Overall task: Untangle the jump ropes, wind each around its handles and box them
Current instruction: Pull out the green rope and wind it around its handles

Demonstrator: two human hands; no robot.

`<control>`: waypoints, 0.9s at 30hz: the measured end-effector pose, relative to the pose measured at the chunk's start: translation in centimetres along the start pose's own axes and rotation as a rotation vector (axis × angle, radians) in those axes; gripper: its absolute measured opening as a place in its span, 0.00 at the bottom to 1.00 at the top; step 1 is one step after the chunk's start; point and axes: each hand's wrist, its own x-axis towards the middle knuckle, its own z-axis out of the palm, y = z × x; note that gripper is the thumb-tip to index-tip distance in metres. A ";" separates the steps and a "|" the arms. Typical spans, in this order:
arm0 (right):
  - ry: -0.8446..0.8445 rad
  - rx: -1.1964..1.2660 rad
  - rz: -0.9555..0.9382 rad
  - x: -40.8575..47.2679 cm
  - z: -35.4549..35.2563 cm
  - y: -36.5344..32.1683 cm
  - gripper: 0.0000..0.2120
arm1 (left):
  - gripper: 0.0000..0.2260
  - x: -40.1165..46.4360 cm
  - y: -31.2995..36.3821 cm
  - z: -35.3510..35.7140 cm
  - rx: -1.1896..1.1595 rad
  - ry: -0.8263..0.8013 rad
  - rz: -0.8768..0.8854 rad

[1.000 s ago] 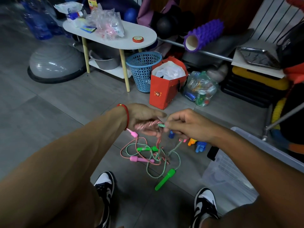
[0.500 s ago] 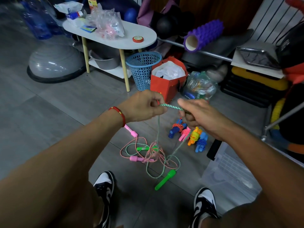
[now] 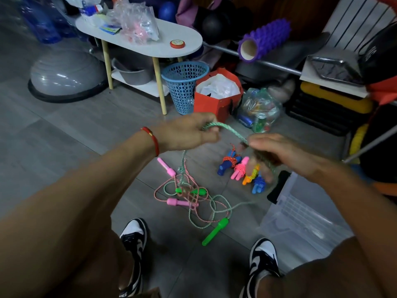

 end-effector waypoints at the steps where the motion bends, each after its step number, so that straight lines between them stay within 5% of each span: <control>1: -0.016 -0.005 -0.010 0.5 1.1 -0.4 0.22 | 0.05 0.2 0.2 0.7 0.115 -0.035 0.047; 5: 0.127 -0.234 -0.258 1.8 3.2 -2.0 0.20 | 0.06 0.4 0.2 1.6 0.373 -0.013 0.140; 10: 0.321 0.350 -0.404 -0.6 -0.3 -3.1 0.19 | 0.13 -0.5 -3.2 -1.9 0.239 -0.112 -0.078; 13: 0.315 0.040 -0.281 -1.6 -2.1 -1.5 0.16 | 0.15 -0.8 -4.6 -2.8 0.213 -0.160 -0.123; 18: -0.025 -0.285 0.117 0.6 1.1 0.4 0.18 | 0.06 -0.1 -2.6 -0.1 0.219 -0.232 -0.081; 20: -0.066 -0.314 0.101 2.2 3.5 0.2 0.20 | 0.06 0.3 -2.0 1.1 0.245 -0.234 -0.043; 24: 0.125 -0.484 -0.112 4.4 5.1 -0.4 0.25 | 0.12 0.1 -1.8 0.8 0.161 -0.196 -0.051; 27: 0.191 -0.306 -0.185 4.4 3.4 -1.0 0.21 | 0.14 -0.8 -1.9 -0.7 -0.009 -0.166 -0.036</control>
